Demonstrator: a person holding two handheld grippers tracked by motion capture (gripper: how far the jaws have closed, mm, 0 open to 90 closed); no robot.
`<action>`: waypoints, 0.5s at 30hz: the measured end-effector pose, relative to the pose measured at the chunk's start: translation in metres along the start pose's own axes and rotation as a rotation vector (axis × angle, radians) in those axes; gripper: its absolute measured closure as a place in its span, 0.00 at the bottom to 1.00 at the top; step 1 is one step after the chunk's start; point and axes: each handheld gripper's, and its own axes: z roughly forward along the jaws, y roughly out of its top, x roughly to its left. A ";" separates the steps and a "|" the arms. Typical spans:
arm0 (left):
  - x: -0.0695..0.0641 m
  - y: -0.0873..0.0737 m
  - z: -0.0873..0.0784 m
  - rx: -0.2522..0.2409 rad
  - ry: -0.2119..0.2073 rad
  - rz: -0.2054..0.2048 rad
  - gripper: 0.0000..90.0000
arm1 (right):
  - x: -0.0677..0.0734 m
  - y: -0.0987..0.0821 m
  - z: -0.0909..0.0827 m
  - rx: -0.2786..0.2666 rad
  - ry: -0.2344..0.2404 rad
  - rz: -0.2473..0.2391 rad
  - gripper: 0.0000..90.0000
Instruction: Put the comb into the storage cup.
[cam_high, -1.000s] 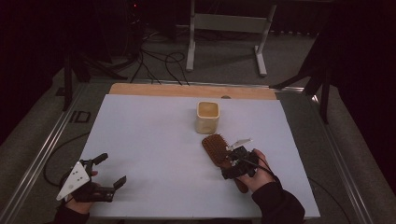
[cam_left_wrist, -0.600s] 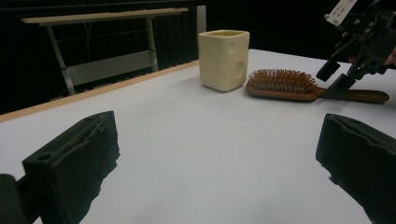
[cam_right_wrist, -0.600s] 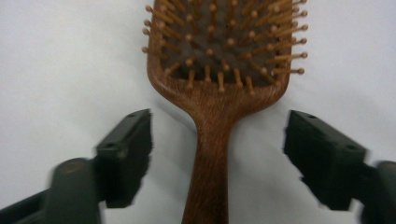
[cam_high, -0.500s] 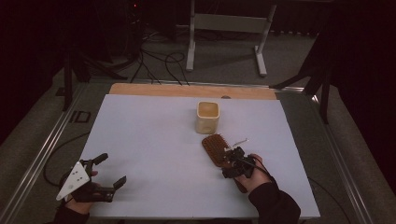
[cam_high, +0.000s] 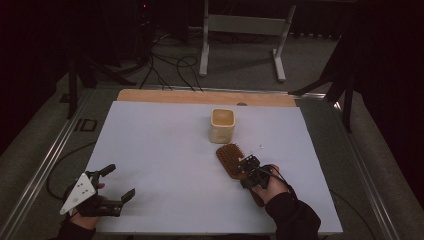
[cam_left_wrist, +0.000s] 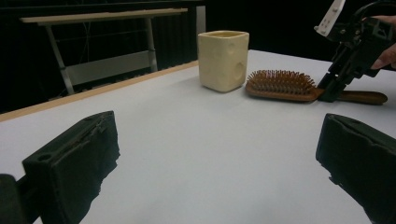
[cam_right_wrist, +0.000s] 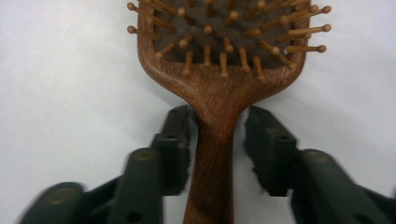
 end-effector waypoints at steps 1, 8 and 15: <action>0.000 0.000 0.000 0.000 0.000 0.000 0.00 | 0.000 0.001 0.000 0.010 0.005 0.004 0.69; 0.000 0.000 0.000 0.000 -0.002 -0.005 0.00 | 0.000 0.008 0.000 0.097 -0.006 0.014 0.77; 0.000 -0.001 0.000 0.002 -0.004 -0.005 0.00 | 0.001 0.011 0.001 0.115 -0.007 -0.030 0.76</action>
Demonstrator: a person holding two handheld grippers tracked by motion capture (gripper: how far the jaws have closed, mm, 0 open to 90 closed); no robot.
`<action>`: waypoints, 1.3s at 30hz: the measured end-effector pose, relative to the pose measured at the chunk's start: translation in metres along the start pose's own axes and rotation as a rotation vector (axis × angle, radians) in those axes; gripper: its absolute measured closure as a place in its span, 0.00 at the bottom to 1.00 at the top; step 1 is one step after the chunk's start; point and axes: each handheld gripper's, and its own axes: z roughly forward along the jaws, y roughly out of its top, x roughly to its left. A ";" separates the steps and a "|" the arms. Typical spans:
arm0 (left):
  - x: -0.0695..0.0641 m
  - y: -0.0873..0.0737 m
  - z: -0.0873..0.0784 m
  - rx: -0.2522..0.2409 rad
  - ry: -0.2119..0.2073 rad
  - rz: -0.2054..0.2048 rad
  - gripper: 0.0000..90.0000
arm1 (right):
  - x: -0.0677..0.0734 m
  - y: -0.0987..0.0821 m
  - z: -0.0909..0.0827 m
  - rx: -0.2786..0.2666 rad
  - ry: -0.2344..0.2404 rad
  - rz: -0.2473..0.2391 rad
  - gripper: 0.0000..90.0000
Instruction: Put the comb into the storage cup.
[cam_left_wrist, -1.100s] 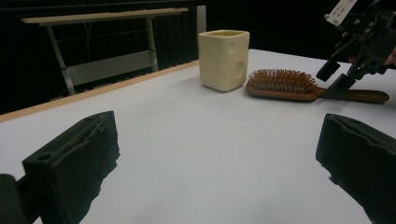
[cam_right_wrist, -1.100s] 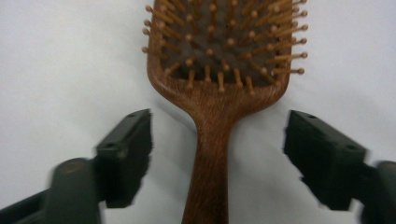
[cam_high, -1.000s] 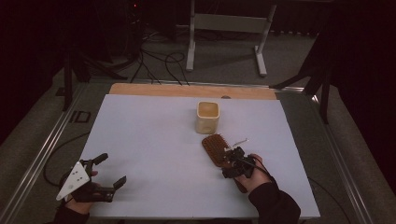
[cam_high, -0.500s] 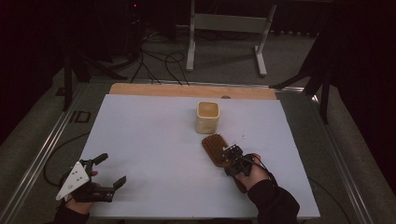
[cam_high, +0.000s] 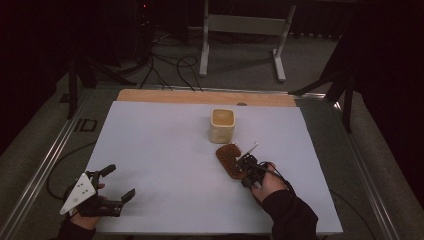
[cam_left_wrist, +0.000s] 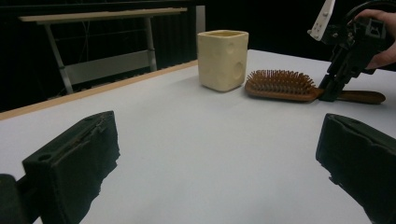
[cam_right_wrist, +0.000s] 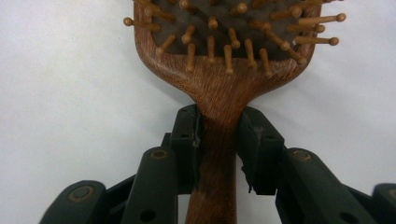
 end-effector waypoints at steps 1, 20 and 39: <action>0.000 0.000 0.000 0.001 -0.001 0.000 0.00 | 0.000 0.000 0.000 0.002 -0.001 -0.012 0.76; 0.000 -0.002 0.002 0.014 -0.004 -0.002 0.00 | -0.006 0.001 0.000 0.003 0.040 -0.035 0.81; 0.000 -0.001 0.003 0.015 0.002 0.000 0.00 | -0.006 -0.025 -0.002 -0.238 0.050 -0.079 0.82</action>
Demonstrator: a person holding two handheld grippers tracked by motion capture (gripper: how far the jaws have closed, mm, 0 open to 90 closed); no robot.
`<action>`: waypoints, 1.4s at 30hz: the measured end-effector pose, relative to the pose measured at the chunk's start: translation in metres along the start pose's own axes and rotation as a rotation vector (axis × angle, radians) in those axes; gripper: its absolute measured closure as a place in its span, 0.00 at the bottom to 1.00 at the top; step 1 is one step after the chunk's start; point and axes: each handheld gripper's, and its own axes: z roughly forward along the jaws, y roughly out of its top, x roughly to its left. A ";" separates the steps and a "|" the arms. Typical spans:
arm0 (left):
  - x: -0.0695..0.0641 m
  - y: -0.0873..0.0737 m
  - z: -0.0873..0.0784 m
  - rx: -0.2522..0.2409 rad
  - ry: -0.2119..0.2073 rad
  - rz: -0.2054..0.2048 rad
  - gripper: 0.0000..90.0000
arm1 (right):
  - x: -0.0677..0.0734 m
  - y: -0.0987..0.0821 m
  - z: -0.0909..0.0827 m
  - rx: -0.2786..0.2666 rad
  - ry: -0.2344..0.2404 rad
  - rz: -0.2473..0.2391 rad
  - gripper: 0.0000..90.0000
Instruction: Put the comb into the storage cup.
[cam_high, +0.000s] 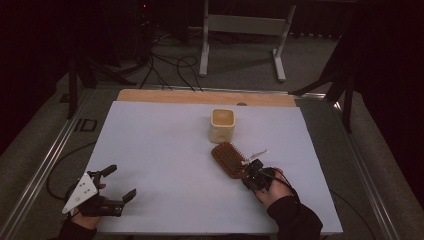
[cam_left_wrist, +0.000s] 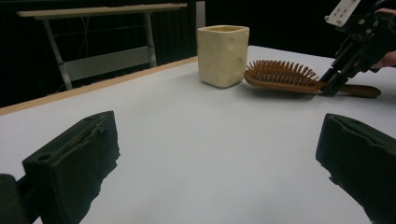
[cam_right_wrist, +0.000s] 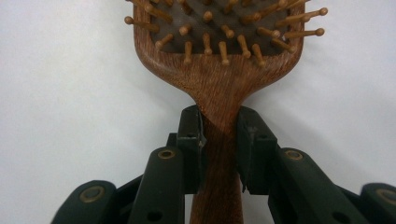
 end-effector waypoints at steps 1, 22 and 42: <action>0.000 0.000 0.000 0.000 -0.001 -0.001 0.00 | 0.000 0.000 0.000 -0.006 0.009 -0.001 0.82; -0.002 0.002 0.006 0.010 -0.009 -0.009 0.00 | -0.003 -0.002 -0.014 -0.212 0.139 -0.015 0.82; -0.004 0.032 0.019 0.008 -0.033 -0.082 0.00 | -0.004 0.008 -0.039 -0.381 0.146 -0.061 0.81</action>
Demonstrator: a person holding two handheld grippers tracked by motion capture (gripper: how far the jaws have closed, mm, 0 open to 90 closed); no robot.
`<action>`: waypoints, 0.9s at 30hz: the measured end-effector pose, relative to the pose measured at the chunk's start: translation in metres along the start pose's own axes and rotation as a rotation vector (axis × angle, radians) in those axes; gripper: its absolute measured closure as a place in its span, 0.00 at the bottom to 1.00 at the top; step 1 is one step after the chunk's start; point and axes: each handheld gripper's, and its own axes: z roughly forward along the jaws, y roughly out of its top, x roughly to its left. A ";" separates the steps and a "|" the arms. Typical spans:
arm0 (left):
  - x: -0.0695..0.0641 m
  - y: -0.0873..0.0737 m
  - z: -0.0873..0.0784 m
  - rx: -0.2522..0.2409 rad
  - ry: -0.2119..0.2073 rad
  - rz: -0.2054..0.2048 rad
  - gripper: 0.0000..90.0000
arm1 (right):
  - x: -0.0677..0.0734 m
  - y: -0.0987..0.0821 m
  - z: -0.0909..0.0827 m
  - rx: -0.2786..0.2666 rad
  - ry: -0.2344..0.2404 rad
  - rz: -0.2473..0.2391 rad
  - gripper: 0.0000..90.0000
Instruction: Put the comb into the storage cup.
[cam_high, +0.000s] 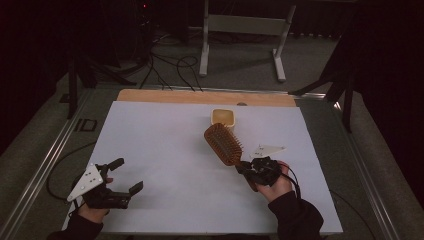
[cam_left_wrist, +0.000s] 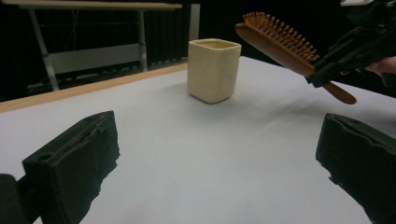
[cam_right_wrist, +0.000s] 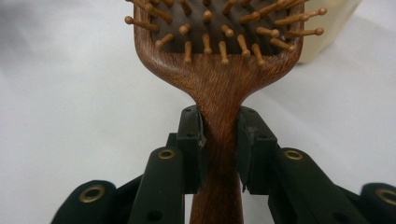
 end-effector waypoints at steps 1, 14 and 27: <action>0.000 0.003 0.001 0.001 0.000 -0.001 0.00 | 0.001 0.000 -0.001 -0.009 -0.008 -0.006 0.82; 0.001 0.040 0.027 0.004 -0.039 -0.083 0.00 | 0.000 -0.007 -0.001 -0.070 0.012 -0.020 0.81; -0.007 0.092 0.062 0.075 -0.101 -0.129 0.00 | 0.005 -0.005 -0.006 -0.116 0.004 -0.033 0.82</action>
